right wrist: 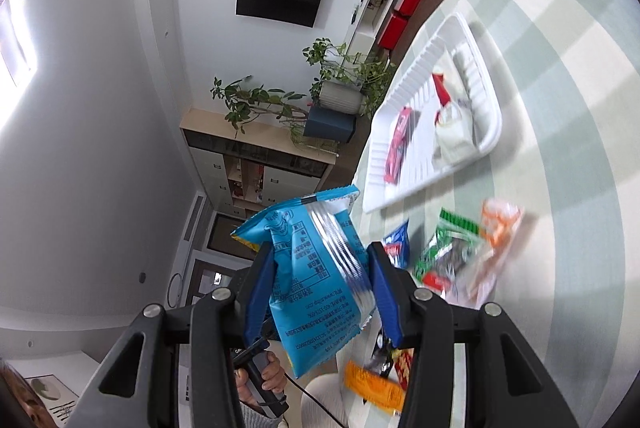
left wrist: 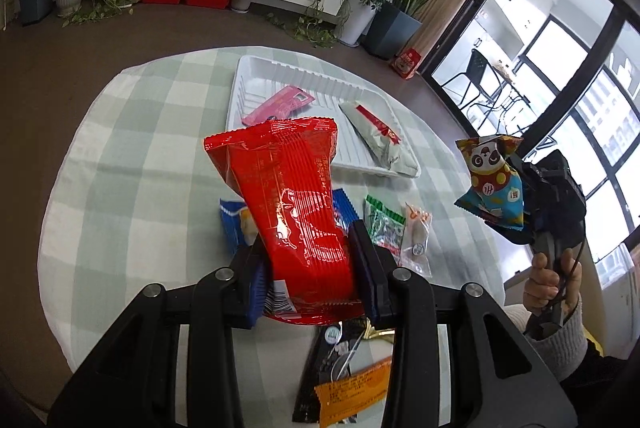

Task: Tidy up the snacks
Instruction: 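Carry the red chip bag with the left tool while the right tool carries the blue packet to the tray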

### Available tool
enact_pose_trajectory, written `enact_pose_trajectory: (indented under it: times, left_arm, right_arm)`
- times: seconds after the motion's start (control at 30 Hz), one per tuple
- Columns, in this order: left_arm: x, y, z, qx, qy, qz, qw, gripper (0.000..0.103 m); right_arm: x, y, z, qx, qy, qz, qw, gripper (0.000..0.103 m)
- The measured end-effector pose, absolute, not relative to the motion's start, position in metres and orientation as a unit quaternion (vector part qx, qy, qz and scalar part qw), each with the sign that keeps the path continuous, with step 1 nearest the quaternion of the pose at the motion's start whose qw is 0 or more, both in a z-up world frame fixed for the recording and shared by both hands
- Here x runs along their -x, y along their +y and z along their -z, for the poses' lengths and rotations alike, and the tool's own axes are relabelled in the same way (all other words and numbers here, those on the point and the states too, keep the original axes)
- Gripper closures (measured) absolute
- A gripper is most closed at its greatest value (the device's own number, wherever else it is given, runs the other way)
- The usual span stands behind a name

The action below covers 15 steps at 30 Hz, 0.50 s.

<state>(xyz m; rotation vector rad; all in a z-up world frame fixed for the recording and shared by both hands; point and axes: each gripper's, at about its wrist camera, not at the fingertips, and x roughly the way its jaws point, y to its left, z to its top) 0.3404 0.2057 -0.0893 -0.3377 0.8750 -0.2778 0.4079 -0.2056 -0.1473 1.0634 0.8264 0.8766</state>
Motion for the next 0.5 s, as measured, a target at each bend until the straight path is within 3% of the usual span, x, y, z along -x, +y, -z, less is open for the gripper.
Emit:
enact_pose_trajectory:
  times: [0.5]
  left_arm:
    - [-0.477,0.166,0.108,0.13,0.446,0.146,0.874,0.069]
  right_arm:
    - [-0.512,-0.174,0.148,-0.442,0.388,-0.341,0.734,0.053]
